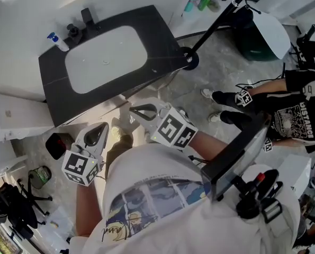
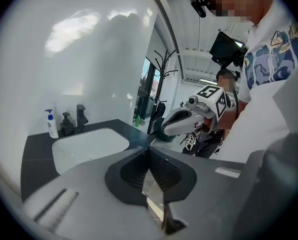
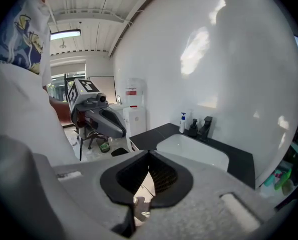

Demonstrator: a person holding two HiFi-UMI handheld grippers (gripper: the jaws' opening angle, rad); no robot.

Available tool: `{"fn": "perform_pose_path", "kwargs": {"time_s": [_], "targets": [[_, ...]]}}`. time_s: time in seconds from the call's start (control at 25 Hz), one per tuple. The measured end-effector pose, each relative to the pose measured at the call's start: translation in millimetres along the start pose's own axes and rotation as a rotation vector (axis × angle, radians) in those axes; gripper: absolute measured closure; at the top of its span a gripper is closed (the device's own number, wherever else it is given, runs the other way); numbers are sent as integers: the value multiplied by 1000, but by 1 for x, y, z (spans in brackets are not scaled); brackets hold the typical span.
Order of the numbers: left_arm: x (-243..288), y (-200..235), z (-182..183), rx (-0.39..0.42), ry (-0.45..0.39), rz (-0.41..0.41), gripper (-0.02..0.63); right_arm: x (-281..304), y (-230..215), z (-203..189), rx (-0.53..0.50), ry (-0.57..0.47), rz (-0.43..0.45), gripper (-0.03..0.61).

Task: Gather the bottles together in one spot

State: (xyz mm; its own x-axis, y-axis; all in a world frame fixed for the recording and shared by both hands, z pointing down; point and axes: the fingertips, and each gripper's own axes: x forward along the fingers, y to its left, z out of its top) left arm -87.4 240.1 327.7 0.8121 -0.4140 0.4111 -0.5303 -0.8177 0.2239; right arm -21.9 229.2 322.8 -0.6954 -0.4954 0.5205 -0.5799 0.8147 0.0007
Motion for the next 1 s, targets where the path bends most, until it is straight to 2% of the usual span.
{"fn": "perform_pose_path", "kwargs": {"time_s": [0.16, 0.4, 1.0], "targets": [[1, -36, -16, -5, 30, 0, 612, -21, 19, -17, -12, 5, 16, 577], [2, -65, -30, -4, 47, 8, 612, -43, 31, -29, -32, -11, 6, 577], [31, -98, -33, 46, 81, -70, 612, -81, 25, -57, 2, -7, -83, 577]]}}
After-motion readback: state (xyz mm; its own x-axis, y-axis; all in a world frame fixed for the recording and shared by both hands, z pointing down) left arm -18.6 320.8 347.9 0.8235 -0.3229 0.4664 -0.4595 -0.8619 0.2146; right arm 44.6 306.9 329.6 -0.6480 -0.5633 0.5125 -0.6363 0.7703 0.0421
